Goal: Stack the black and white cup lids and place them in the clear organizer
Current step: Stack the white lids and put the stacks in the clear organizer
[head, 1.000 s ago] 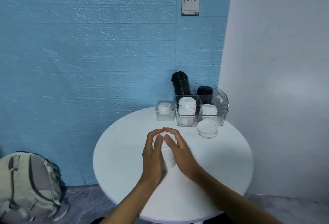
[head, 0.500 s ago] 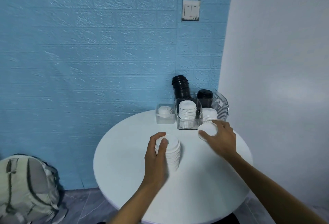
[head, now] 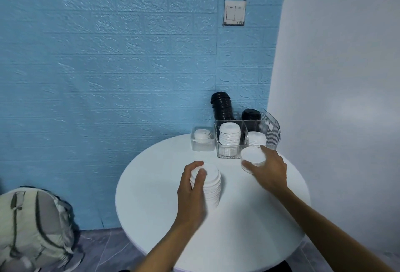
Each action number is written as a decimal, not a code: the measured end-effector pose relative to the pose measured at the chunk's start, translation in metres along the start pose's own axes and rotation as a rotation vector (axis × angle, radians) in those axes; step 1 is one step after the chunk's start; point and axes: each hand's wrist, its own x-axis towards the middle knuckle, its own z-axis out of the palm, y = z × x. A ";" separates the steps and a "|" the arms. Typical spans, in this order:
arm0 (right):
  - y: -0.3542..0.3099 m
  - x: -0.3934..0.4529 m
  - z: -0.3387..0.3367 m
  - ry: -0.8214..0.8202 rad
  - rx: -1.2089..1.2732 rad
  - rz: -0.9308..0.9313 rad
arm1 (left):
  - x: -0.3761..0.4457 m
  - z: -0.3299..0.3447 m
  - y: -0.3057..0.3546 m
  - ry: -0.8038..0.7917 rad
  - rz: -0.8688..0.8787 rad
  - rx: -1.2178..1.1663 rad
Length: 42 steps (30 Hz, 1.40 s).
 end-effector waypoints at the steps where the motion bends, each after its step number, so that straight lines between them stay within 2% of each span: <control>1: -0.002 -0.001 0.000 0.004 0.035 0.002 | 0.000 0.000 0.000 0.001 0.000 -0.001; 12: -0.023 -0.007 -0.003 -0.018 0.201 -0.012 | 0.001 -0.001 -0.002 -0.003 -0.010 -0.015; 19: -0.053 -0.026 -0.027 -0.037 0.177 -0.282 | 0.001 0.000 -0.003 -0.012 -0.001 -0.029; 22: -0.060 -0.029 -0.040 -0.114 0.068 -0.439 | -0.001 0.000 -0.001 -0.010 0.019 -0.034; 28: -0.082 -0.033 -0.070 -0.350 -0.036 -0.605 | -0.003 0.002 0.002 -0.005 0.045 -0.036; 31: -0.092 -0.031 -0.071 -0.464 0.053 -0.588 | -0.001 0.001 -0.002 -0.002 0.050 -0.035; 36: -0.105 -0.035 -0.059 -0.653 0.335 -0.448 | 0.001 0.000 -0.004 -0.018 0.000 -0.041; 42: -0.103 -0.051 -0.030 -0.708 0.467 -0.393 | -0.006 -0.006 -0.010 -0.051 -0.039 -0.107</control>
